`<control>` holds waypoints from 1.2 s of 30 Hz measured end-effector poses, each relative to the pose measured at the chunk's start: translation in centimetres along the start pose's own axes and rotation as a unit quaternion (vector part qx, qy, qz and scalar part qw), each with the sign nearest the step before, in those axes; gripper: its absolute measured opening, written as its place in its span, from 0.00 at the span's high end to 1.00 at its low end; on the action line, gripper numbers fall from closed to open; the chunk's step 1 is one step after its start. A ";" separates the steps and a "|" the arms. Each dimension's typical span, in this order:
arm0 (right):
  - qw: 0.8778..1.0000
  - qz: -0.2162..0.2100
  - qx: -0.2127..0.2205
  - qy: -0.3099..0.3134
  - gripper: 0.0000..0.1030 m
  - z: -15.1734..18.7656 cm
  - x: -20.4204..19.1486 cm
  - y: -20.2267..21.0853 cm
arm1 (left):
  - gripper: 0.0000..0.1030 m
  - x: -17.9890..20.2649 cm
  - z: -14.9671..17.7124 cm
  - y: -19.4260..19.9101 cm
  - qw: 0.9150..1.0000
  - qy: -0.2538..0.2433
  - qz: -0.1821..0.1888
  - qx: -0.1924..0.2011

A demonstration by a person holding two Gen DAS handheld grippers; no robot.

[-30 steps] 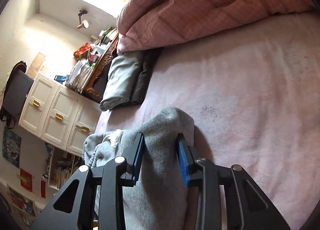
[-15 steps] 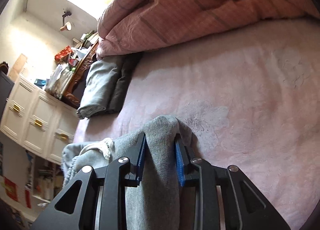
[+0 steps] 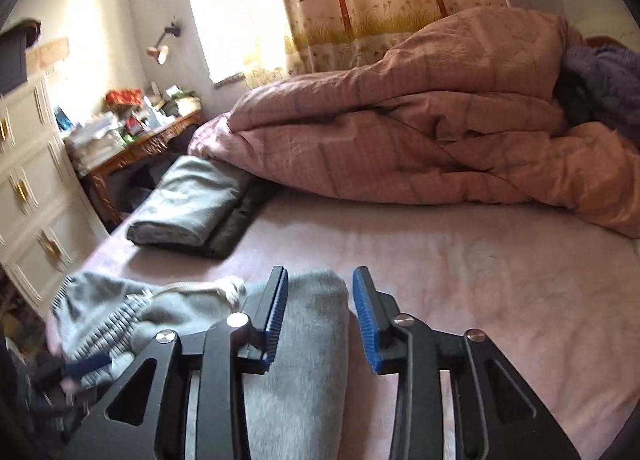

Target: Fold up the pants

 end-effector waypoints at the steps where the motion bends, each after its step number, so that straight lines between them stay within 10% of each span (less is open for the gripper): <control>1: 1.000 0.000 -0.011 0.005 0.75 0.7 -0.6 -0.2 | 0.68 -0.7 -0.8 -0.7 1.000 0.008 0.004 -0.011; 10: 0.990 -0.011 -0.136 -0.026 0.84 4.1 -1.0 -7.1 | 0.85 -3.4 -2.0 -6.7 0.992 0.056 -0.005 -0.117; 18: 0.993 -0.007 -0.119 -0.029 0.84 4.4 -1.2 -6.3 | 0.86 -3.1 -3.5 -8.9 0.984 0.073 -0.048 -0.152; 25: 0.980 -0.126 -0.156 -0.008 0.84 5.1 -5.8 -6.6 | 0.87 -3.3 -1.7 -7.9 0.989 0.068 -0.038 -0.129; 36: 0.983 -0.064 -0.138 -0.103 1.00 3.1 -2.6 -10.8 | 0.97 -4.2 0.0 -6.4 0.996 0.040 -0.039 -0.064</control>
Point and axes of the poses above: each gripper's, at about its wrist camera, not at the fingertips, and y roughly against the way its jaws point, x to its right, z to its underside, the point moved 7 cm from there along -y, roughly the way its jaws point, and after that the axes turned 3 degrees about y, right-handed, at the moved point
